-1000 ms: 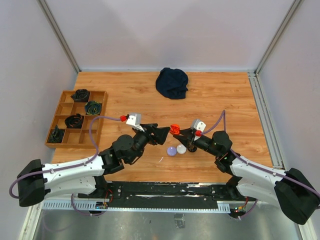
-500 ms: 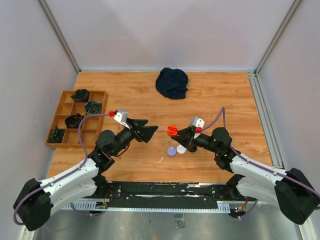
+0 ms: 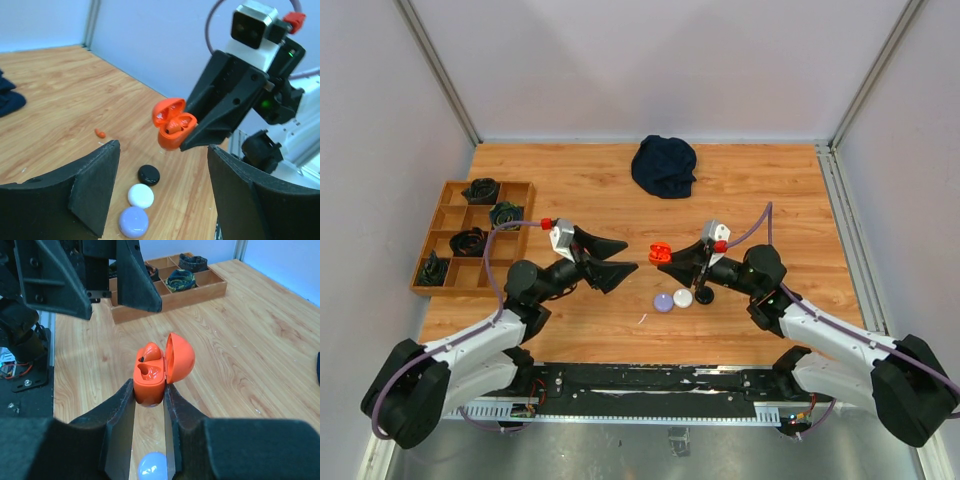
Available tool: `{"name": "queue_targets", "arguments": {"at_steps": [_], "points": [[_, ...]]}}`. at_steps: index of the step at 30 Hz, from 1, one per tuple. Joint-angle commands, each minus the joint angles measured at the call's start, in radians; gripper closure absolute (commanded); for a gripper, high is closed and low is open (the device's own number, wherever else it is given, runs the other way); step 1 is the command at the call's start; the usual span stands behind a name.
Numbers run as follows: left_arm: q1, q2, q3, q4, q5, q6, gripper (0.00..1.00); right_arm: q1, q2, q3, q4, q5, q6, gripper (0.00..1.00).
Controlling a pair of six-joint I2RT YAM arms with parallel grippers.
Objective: Insert the wireless bluetooth earbuds into the charging case
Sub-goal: Adjust the charging case at the center of the board.
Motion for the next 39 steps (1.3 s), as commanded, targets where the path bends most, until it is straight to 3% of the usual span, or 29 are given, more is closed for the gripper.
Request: {"name": "queue_targets", "arguments": {"at_steps": [1, 6, 15, 24, 39], "points": [[0.011, 0.069, -0.004, 0.236, 0.154, -0.008, 0.26, -0.016, -0.009, 0.051, 0.025, -0.034, 0.036, 0.89], [0.011, 0.104, -0.021, 0.347, 0.206, -0.018, 0.37, -0.014, -0.025, 0.059, 0.052, -0.057, 0.055, 0.88], [0.009, 0.135, -0.031, 0.396, 0.237, -0.017, 0.51, -0.01, 0.013, 0.045, 0.207, -0.111, 0.11, 0.88], [-0.002, 0.239, -0.029, 0.57, 0.286, -0.094, 0.53, 0.015, 0.054, 0.061, 0.29, -0.159, 0.127, 0.88], [-0.028, 0.226, -0.006, 0.526, 0.288, -0.066, 0.54, 0.055, 0.11, 0.098, 0.317, -0.248, 0.132, 0.88]]}}
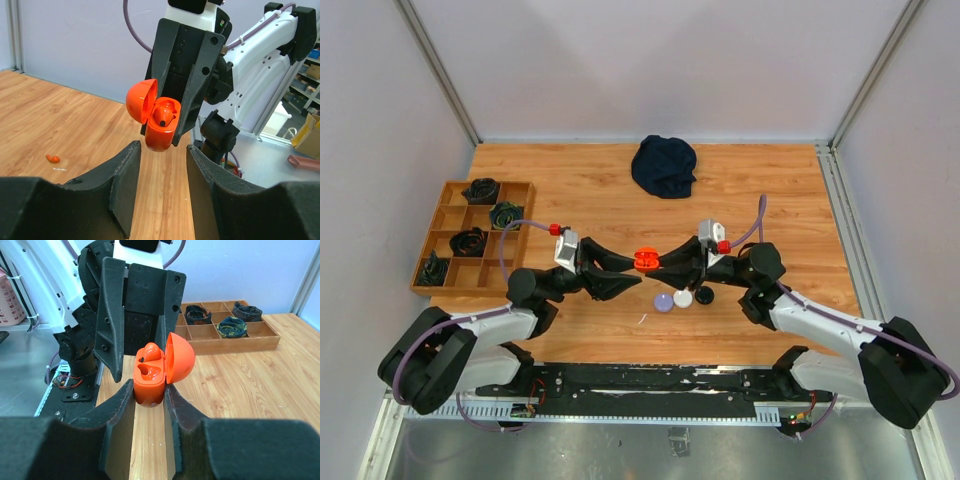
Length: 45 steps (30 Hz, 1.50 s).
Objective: Insert the wireless bluetooth earbuds into the charging case
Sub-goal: Adjust the charging case at the center of the board.
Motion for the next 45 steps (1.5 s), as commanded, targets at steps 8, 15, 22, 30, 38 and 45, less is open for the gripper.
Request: {"name": "queue_targets", "arguments": {"at_steps": [8, 15, 22, 30, 38, 45], "points": [[-0.009, -0.002, 0.015, 0.094, 0.025, -0.046, 0.63, 0.026, 0.022, 0.035, 0.056, -0.066, 0.001, 0.88], [-0.017, 0.011, 0.015, 0.098, 0.033, -0.048, 0.68, 0.031, 0.025, 0.048, 0.056, -0.077, 0.002, 0.88], [-0.037, 0.029, 0.023, 0.103, 0.029, -0.047, 0.7, 0.041, 0.038, 0.056, 0.062, -0.078, 0.0, 0.87], [-0.045, 0.033, 0.023, 0.135, 0.029, -0.075, 0.76, 0.051, 0.057, 0.061, 0.062, -0.087, -0.008, 0.85], [-0.063, 0.069, 0.02, 0.208, 0.032, -0.122, 0.71, 0.053, 0.063, 0.066, 0.076, -0.077, -0.004, 0.85], [-0.073, 0.074, 0.024, 0.21, 0.023, -0.12, 0.68, 0.054, 0.074, 0.07, 0.092, -0.087, 0.007, 0.85]]}}
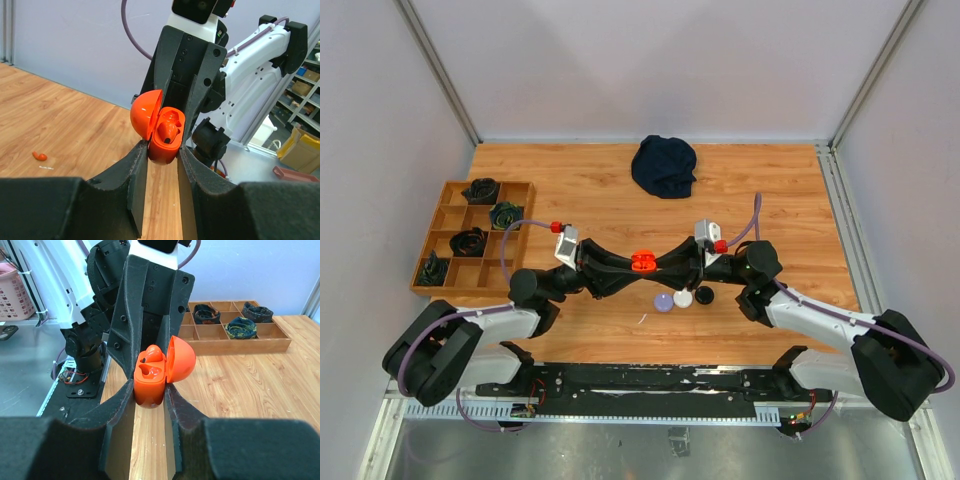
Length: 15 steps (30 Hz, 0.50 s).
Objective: Insert the wireless bluetooth earbuds into the charging case
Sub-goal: Adjust the charging case at the center of the board.
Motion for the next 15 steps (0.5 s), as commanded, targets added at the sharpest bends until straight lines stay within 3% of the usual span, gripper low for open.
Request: {"name": "queue_targets", "arguments": {"at_steps": [1, 3, 10, 15], "points": [[-0.061, 0.027, 0.024, 0.149, 0.04, -0.023, 0.68, 0.045, 0.028, 0.053, 0.054, -0.029, -0.003, 0.85], [-0.064, 0.027, 0.024, 0.148, 0.039, -0.021, 0.69, 0.047, 0.033, 0.053, 0.057, -0.032, -0.001, 0.85], [-0.064, 0.009, 0.012, 0.138, 0.037, 0.012, 0.89, 0.047, 0.025, 0.041, 0.047, -0.019, -0.014, 0.81], [-0.064, -0.041, -0.004, 0.056, 0.022, 0.087, 0.99, 0.047, -0.008, 0.039, -0.024, -0.002, -0.056, 0.73]]}}
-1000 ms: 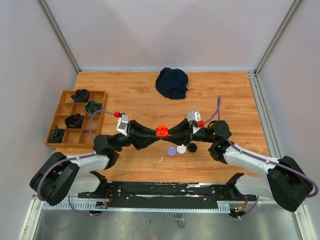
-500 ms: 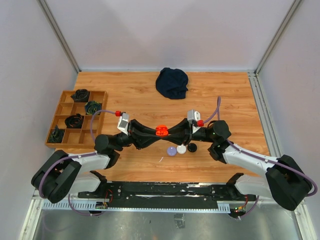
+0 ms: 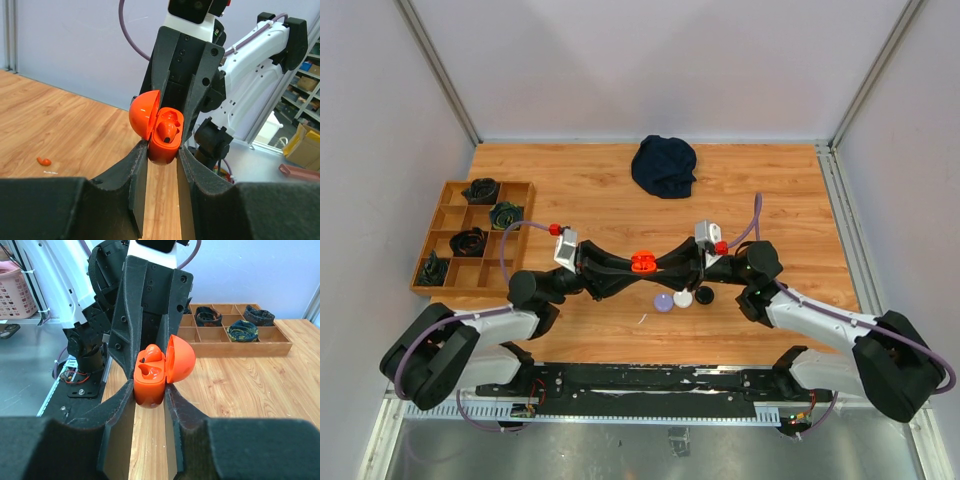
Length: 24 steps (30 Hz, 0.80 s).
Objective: Insert the wireless bluetooth earbuds into the charging case
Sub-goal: Adjust the charging case at the center of the board.
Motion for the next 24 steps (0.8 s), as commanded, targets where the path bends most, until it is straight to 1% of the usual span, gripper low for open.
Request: {"name": "queue_targets", "arguments": {"at_steps": [1, 4, 7, 18, 20, 24], "points": [[-0.054, -0.039, -0.005, 0.038, 0.022, 0.079, 1.0, 0.048, -0.016, 0.039, -0.046, 0.008, -0.063, 0.69], [-0.054, -0.078, -0.013, -0.023, 0.003, 0.125, 1.0, 0.046, -0.038, 0.038, -0.093, 0.025, -0.092, 0.63], [-0.054, -0.109, -0.02, -0.065, -0.013, 0.155, 1.0, 0.046, -0.054, 0.038, -0.135, 0.034, -0.115, 0.58], [-0.054, -0.178, -0.026, -0.182, -0.049, 0.211, 1.0, 0.037, -0.106, 0.038, -0.233, 0.032, -0.156, 0.61], [-0.054, -0.194, -0.026, -0.213, -0.06, 0.226, 1.0, 0.036, -0.121, 0.037, -0.262, 0.032, -0.174, 0.6], [-0.054, -0.23, -0.027, -0.295, -0.097, 0.272, 1.0, 0.025, -0.158, 0.048, -0.364, 0.065, -0.229, 0.55]]}}
